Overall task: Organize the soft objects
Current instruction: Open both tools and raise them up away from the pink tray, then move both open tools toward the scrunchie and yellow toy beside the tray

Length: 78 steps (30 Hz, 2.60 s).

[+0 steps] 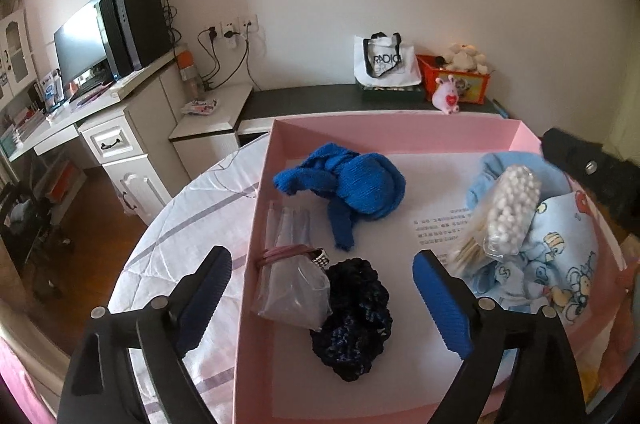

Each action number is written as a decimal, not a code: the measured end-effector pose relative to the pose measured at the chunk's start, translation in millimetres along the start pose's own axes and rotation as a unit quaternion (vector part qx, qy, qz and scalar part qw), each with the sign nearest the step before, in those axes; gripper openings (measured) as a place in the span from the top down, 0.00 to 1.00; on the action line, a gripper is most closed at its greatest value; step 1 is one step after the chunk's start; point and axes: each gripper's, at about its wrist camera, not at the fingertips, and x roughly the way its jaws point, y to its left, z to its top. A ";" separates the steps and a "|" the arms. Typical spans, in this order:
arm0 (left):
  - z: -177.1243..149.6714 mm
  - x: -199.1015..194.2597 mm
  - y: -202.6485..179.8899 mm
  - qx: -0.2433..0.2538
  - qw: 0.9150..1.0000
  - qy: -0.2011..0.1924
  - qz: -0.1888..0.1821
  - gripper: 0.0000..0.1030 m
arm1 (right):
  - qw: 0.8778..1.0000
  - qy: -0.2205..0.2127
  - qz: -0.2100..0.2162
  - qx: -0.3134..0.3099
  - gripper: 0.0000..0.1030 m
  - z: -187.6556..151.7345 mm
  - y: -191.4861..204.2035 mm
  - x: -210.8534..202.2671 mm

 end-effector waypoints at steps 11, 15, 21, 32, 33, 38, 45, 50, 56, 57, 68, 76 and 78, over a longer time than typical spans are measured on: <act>-5.5 -8.1 1.7 0.008 1.000 -0.003 0.006 0.08 | 0.999 -0.032 -0.002 0.011 0.00 -1.7 -0.3 -15.0; -2.1 -12.0 0.1 0.015 1.000 -0.006 0.007 0.08 | 1.000 -0.021 0.002 0.013 0.00 -1.0 -3.6 -13.7; -2.7 -11.3 -0.3 0.015 1.000 -0.001 0.015 0.06 | 1.000 -0.013 -0.005 0.005 0.00 -0.7 -3.5 -12.6; -1.7 -28.7 9.5 -0.007 0.999 -0.019 0.041 0.06 | 0.999 -0.034 -0.032 -0.005 0.00 5.4 -0.3 -37.0; -1.1 -35.1 10.1 -0.010 0.999 -0.026 0.042 0.06 | 0.999 -0.040 -0.035 -0.008 0.00 7.4 0.1 -43.6; -2.2 -65.5 14.2 -0.022 0.998 -0.039 0.032 0.06 | 0.996 -0.068 -0.046 -0.032 0.00 9.7 4.8 -82.5; -22.9 -132.6 10.2 -0.029 0.995 -0.089 0.034 0.06 | 0.993 -0.094 -0.041 -0.057 0.00 -0.2 18.3 -143.7; -50.5 -175.4 3.5 -0.029 0.994 -0.102 0.019 0.06 | 0.989 -0.105 -0.059 -0.089 0.00 -15.5 32.2 -184.6; -91.0 -230.3 -1.7 -0.027 0.993 -0.113 0.005 0.06 | 0.988 -0.112 -0.046 -0.095 0.00 -38.1 37.2 -232.6; -97.3 -240.5 -1.6 -0.028 0.993 -0.113 0.005 0.06 | 0.988 -0.116 -0.046 -0.095 0.00 -43.1 37.8 -243.2; -143.5 -342.9 -14.4 -0.020 0.986 -0.164 0.024 0.01 | 0.985 -0.143 -0.045 -0.083 0.00 -67.5 30.6 -312.2; -184.8 -400.0 -18.8 -0.015 0.981 -0.194 0.022 0.00 | 0.983 -0.155 -0.043 -0.091 0.00 -88.7 32.7 -349.1; -192.2 -407.9 -17.7 -0.019 0.980 -0.196 0.019 0.00 | 0.982 -0.159 -0.039 -0.092 0.00 -93.8 34.8 -356.9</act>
